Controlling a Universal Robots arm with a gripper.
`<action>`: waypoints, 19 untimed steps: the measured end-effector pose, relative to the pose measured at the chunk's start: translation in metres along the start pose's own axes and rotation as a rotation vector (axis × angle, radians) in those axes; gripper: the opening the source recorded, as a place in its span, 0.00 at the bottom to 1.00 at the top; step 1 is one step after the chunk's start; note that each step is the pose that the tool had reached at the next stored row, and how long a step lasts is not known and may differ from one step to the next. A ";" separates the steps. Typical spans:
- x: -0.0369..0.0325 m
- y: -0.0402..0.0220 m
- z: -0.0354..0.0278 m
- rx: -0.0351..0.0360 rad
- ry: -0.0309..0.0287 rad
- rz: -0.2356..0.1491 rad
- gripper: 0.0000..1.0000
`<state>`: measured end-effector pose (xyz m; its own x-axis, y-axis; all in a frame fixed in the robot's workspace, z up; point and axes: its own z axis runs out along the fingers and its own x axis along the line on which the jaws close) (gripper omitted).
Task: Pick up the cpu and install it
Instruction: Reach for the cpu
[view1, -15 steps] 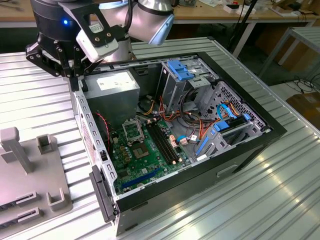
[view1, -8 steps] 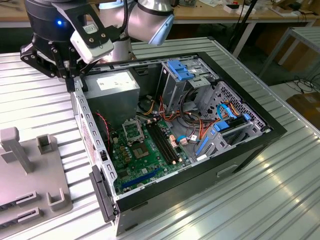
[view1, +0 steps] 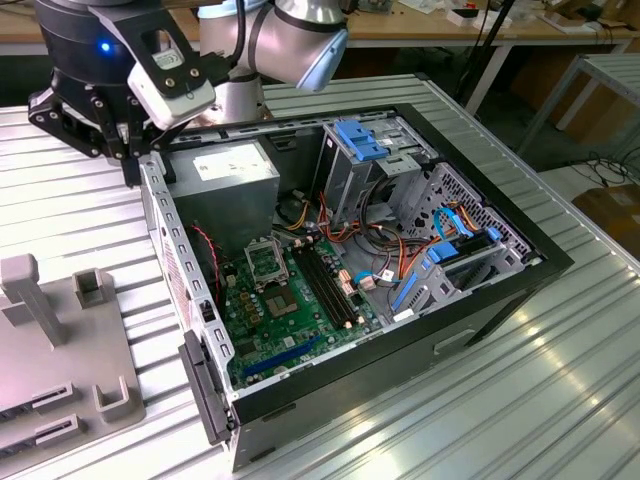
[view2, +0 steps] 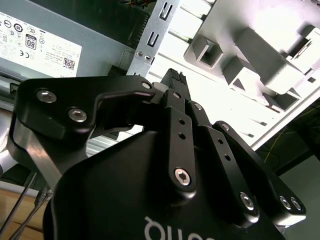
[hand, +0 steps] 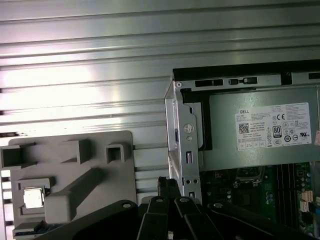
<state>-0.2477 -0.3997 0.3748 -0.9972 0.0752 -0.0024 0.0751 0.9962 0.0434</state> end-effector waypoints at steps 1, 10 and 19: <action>0.0005 0.0000 0.0001 -0.0001 0.0001 0.000 0.11; 0.0080 -0.0006 0.0008 0.0000 0.0019 0.000 0.11; 0.0135 -0.0011 0.0014 0.0002 0.0040 0.000 0.11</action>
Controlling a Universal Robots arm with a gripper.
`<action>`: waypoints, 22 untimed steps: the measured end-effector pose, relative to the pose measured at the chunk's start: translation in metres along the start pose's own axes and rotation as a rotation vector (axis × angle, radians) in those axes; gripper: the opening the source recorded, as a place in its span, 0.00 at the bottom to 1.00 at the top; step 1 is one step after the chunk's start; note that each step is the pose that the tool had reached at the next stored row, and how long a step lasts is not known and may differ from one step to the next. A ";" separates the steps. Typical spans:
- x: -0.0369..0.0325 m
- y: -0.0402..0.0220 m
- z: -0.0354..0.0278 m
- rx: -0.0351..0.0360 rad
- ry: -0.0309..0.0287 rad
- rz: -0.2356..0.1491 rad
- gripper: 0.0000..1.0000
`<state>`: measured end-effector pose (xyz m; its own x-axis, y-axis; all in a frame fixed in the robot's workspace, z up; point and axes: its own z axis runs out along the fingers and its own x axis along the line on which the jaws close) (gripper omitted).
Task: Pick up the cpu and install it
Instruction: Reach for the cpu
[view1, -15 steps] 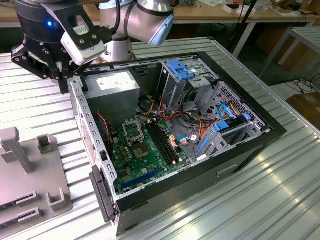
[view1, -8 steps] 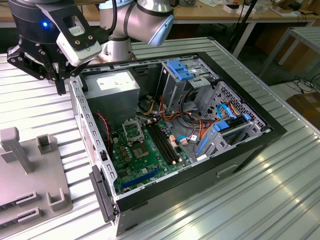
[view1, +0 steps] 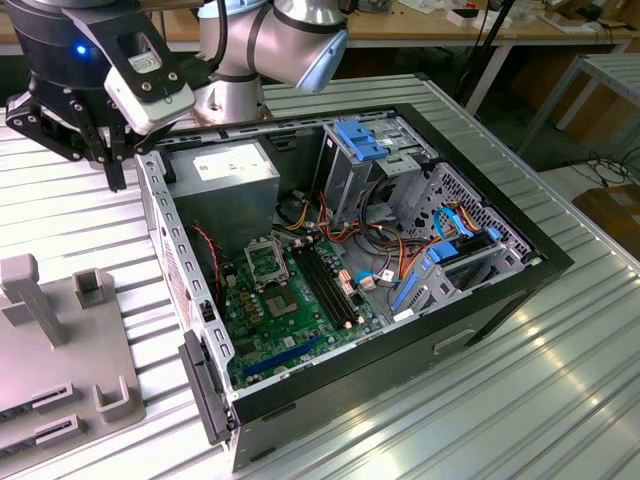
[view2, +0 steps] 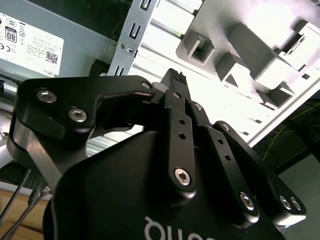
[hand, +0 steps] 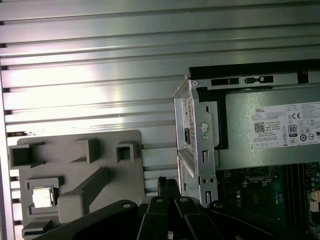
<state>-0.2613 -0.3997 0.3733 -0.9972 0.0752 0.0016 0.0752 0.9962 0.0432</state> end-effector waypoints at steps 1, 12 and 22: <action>0.0005 0.0000 0.0001 0.0000 0.0001 0.000 0.11; 0.0052 -0.0004 0.0007 0.0002 0.0025 0.000 0.11; 0.0096 -0.0008 0.0011 0.0003 0.0042 0.000 0.11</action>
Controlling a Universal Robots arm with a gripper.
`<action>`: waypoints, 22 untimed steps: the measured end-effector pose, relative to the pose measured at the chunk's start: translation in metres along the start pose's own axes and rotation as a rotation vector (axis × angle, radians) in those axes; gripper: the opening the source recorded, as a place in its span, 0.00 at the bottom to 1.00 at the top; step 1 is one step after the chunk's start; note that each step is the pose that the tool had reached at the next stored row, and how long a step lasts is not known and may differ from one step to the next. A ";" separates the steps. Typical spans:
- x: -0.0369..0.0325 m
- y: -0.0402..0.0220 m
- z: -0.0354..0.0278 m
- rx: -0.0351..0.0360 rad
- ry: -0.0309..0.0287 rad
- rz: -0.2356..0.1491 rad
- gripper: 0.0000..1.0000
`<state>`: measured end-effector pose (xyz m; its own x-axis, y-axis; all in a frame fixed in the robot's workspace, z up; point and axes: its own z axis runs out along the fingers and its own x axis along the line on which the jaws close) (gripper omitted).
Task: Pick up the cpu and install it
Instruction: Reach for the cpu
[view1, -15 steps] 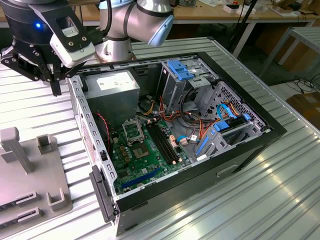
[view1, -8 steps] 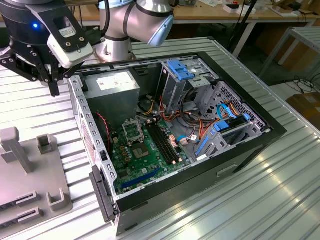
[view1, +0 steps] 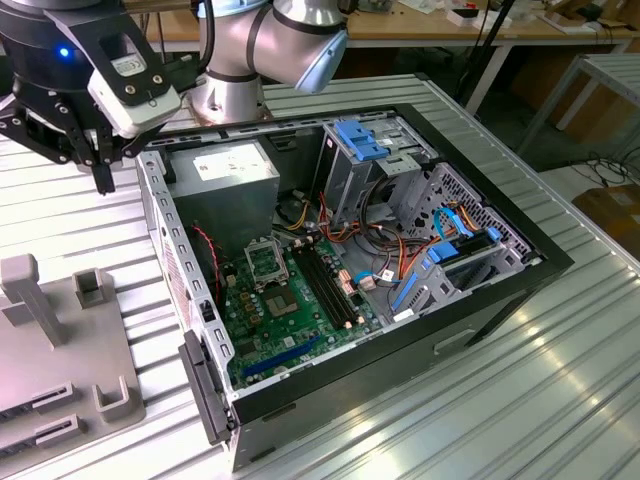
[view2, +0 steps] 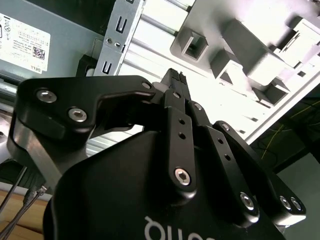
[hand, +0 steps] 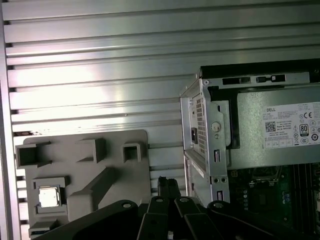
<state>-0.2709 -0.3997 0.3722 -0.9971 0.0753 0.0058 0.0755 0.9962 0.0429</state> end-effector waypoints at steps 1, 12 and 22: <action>0.0005 0.0000 0.0001 0.0000 0.0002 0.000 0.11; 0.0076 -0.0006 0.0007 0.0001 0.0013 0.000 0.11; 0.0144 -0.0011 0.0012 0.0001 0.0021 0.000 0.11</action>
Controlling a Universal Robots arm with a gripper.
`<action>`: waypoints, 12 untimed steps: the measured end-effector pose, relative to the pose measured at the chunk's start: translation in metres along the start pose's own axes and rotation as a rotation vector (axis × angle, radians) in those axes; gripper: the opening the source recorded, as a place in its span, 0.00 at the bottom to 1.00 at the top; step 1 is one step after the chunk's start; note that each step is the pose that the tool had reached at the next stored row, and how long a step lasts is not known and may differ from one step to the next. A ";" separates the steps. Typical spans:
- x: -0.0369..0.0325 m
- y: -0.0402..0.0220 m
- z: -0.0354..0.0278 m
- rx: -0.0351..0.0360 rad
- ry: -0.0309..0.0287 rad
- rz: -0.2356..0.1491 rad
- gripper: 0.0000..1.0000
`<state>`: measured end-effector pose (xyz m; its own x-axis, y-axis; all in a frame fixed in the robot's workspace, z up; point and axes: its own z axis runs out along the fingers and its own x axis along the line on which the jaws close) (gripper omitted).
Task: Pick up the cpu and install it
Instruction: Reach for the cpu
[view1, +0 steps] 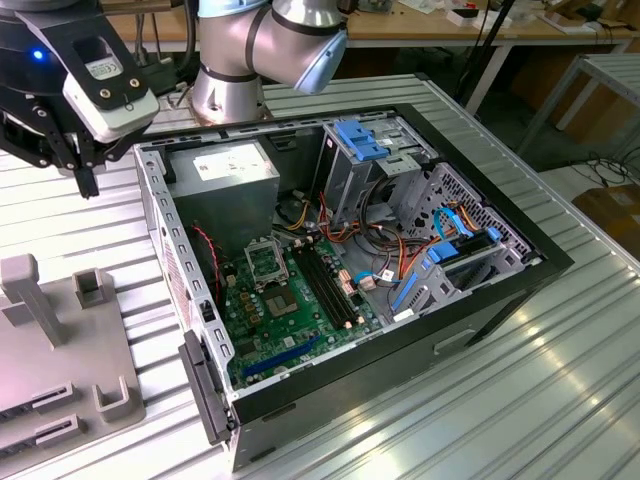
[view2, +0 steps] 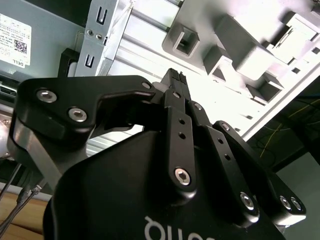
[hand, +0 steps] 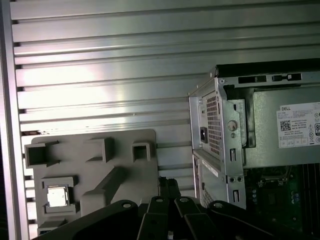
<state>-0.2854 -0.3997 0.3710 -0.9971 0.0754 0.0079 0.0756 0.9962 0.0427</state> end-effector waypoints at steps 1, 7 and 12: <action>0.0006 0.0000 0.0000 0.0001 0.0001 0.000 0.11; 0.0042 -0.0003 0.0003 0.0000 0.0005 0.000 0.11; 0.0086 -0.0007 0.0006 0.0001 0.0010 0.000 0.11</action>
<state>-0.2940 -0.3997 0.3704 -0.9971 0.0753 0.0089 0.0756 0.9962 0.0426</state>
